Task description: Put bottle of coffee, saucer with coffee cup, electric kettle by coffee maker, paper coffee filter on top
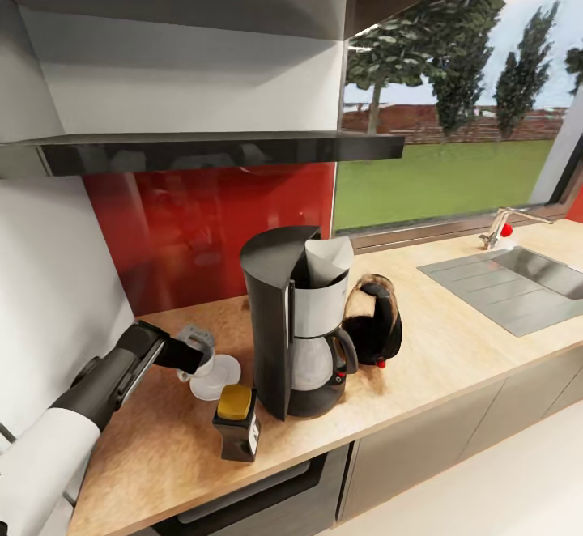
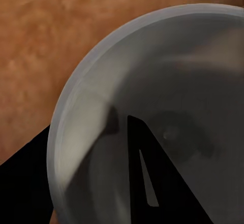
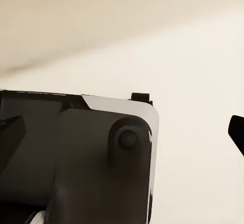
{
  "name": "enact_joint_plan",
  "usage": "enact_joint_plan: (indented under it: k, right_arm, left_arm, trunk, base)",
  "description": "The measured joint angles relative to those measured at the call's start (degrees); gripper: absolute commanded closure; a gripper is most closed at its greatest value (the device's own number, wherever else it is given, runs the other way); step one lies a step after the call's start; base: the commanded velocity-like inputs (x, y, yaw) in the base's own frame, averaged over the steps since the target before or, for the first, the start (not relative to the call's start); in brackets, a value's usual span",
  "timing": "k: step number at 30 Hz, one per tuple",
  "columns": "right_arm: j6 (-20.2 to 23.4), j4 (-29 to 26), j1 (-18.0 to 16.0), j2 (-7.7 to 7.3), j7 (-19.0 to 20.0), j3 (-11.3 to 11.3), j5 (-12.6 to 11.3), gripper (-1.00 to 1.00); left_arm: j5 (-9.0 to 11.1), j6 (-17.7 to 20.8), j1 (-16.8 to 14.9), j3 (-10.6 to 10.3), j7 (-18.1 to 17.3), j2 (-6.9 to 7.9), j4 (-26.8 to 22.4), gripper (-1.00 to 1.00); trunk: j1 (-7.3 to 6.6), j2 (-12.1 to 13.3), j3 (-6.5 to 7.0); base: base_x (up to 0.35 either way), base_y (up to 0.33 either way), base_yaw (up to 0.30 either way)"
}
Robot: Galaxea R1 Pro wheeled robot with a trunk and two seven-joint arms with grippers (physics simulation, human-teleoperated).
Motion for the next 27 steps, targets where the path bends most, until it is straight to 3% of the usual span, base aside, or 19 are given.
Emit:
enact_joint_plan:
  k: [9,13,27]
  right_arm:
    - [0.0,0.0,0.0,0.00,0.0,-0.1,0.0,-1.00]
    - [0.0,0.0,0.0,-0.03,0.0,-0.1,0.0,-1.00]
    - [0.0,0.0,0.0,0.00,0.0,-0.1,0.0,-1.00]
  left_arm:
    - [-0.1,0.1,0.0,-1.5,-0.2,-0.39,0.0,1.00]
    - [-0.3,0.1,0.0,-2.1,-0.1,-0.40,0.0,1.00]
    - [-0.5,0.0,0.1,-2.5,0.0,-0.30,0.5,1.00]
  trunk:
    - [0.00,0.0,0.00]
    - [0.00,0.0,0.00]
    - [0.00,0.0,0.00]
  base:
    - [0.000,0.000,-0.003]
    - [0.000,0.000,-0.179]
    - [0.000,0.000,-0.037]
